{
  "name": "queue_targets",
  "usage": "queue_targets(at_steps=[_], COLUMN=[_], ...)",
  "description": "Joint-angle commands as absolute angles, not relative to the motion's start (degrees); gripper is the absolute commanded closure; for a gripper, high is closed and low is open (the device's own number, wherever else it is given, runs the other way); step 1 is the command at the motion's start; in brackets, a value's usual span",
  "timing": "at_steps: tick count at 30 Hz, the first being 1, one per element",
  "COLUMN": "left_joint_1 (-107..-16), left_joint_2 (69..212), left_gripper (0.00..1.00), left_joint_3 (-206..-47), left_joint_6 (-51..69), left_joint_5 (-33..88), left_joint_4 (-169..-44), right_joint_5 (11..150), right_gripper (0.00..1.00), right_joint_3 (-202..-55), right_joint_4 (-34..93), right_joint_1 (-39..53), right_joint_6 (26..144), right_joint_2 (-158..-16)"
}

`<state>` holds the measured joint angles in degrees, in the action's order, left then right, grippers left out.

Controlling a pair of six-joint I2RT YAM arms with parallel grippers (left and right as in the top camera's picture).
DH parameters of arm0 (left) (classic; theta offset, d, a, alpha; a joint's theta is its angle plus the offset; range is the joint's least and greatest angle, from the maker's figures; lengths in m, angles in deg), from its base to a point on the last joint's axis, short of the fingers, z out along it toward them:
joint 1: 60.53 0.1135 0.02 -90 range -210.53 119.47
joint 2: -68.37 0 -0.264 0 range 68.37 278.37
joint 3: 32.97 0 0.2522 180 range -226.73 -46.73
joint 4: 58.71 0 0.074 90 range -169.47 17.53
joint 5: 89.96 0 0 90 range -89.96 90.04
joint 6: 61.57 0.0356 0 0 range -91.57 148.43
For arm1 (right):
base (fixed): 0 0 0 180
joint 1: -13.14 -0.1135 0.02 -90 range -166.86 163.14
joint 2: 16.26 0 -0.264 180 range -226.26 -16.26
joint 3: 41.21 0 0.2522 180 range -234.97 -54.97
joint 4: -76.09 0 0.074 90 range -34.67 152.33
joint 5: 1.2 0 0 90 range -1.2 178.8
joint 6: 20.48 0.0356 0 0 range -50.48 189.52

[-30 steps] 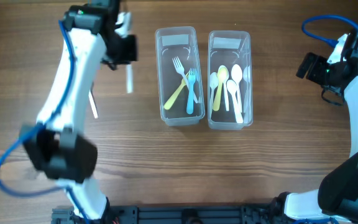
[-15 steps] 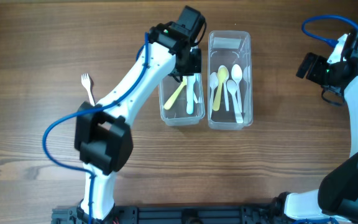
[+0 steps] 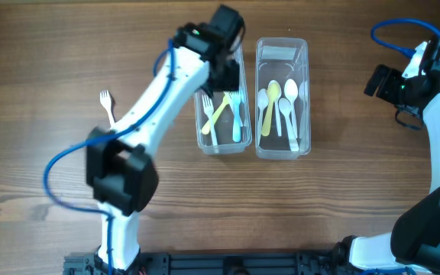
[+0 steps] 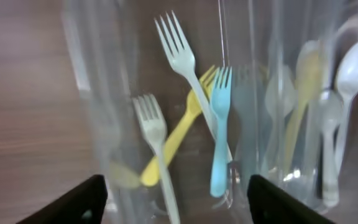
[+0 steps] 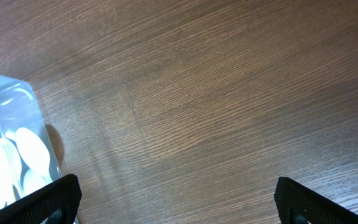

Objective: Pack container

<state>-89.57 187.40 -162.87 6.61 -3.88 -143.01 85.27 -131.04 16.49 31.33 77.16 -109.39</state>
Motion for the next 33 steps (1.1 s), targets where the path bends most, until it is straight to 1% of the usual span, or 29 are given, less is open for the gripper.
queue_targets(at_steps=[1, 3, 6, 9, 14, 23, 29, 33], left_joint_1=[-85.28, -82.31, -74.81, -68.1, -62.77, -61.89, -61.89, -61.89], left_joint_2=[174.35, 170.09, 165.15, 164.27, 164.62, 164.6, 164.6, 164.6], left_gripper=[0.14, 0.08, 0.01, 0.0, 0.0, 0.0, 0.0, 0.0], left_joint_3=[-169.45, -169.45, -169.45, -169.45, -169.43, -169.43, -169.43, -169.43], left_joint_6=[8.97, 8.97, 8.97, 8.95, 8.9, 8.9, 8.9, 8.9], left_joint_5=[-16.25, -19.66, -19.99, -19.95, -19.51, -19.51, -19.51, -19.51], left_joint_4=[-146.16, -147.1, -148.61, -150.9, -153.44, -153.59, -153.59, -153.57], right_joint_5=[85.86, 85.83, 85.83, 85.83, 85.83, 85.86, 85.86, 85.86], right_gripper=[0.0, 0.0, 0.0, 0.0, 0.0, 0.0, 0.0, 0.0], right_joint_3=[-130.41, -130.41, -130.41, -130.41, -130.41, -130.41, -130.41, -130.43], right_joint_4=[16.68, 16.68, 16.68, 16.68, 16.68, 16.66, 16.64, 16.64], right_joint_1=[31.33, 31.33, 31.33, 31.33, 31.33, 31.31, 30.98, 26.96], right_joint_6=[77.18, 77.16, 77.18, 77.18, 77.16, 77.16, 77.18, 77.16], right_joint_2=[-109.93, -109.93, -109.93, -109.93, -109.93, -108.18, -98.92, -92.21])
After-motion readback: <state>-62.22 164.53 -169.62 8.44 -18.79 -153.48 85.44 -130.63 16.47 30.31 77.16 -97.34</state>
